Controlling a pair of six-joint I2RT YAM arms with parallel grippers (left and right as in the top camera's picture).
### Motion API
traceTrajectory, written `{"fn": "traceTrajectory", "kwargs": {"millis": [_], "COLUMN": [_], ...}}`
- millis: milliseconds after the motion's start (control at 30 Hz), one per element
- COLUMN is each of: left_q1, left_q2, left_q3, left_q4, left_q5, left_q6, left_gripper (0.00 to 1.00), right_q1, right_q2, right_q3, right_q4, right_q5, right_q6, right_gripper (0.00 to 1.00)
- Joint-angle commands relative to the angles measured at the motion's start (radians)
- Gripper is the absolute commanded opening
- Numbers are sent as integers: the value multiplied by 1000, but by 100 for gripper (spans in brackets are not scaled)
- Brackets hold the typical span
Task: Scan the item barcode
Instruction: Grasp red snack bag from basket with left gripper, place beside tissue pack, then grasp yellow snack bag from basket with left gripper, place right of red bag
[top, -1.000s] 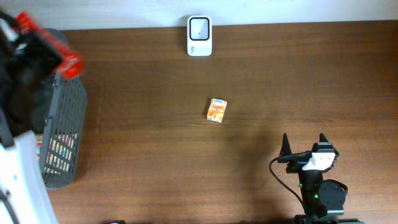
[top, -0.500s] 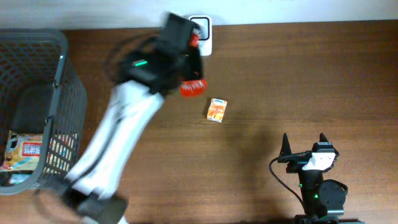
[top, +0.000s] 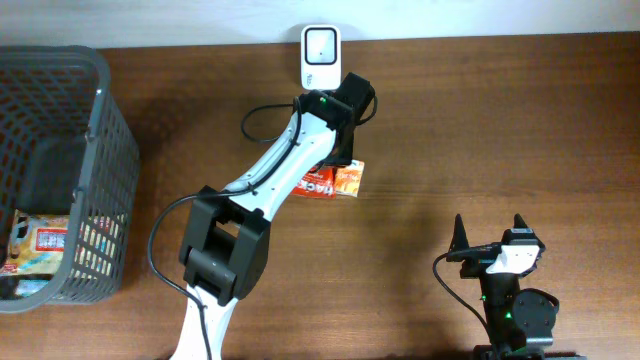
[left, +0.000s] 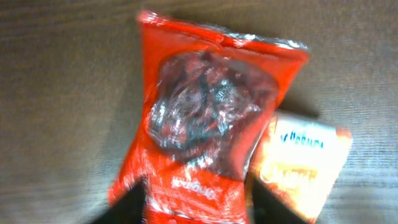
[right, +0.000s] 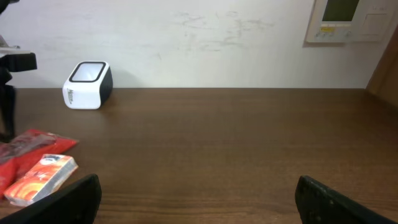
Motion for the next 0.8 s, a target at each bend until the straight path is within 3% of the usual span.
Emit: {"fn": "traceTrajectory", "kwargs": {"millis": [0, 167, 267, 400, 533, 600, 667, 767], "left_q1": [8, 92, 227, 467, 808, 969, 1096, 1209], "left_q2": [-39, -86, -126, -172, -222, -221, -221, -221], "left_q3": [138, 467, 739, 950, 969, 936, 850, 629], "left_q4": [-86, -312, -465, -573, -573, -573, -573, -573], "left_q5": [15, -36, -196, -209, -179, -66, 57, 87], "left_q6": [30, 32, 32, 11, 13, 21, 45, 45], "left_gripper": [88, 86, 86, 87, 77, 76, 79, 77], "right_q1": [-6, -6, -6, -6, -6, -6, -6, -6], "right_q2": [-6, -6, -6, -6, -6, -6, -6, -6], "right_q3": [-7, -7, -7, -7, -7, -7, -7, -7], "right_q4": [-4, -4, -4, -4, -4, -4, -4, -4], "right_q5": [6, 6, 6, 6, 6, 6, 6, 6], "right_q6": [3, 3, 3, 3, 3, 3, 3, 3], "right_gripper": [98, 99, 99, 99, 98, 98, 99, 98]}}
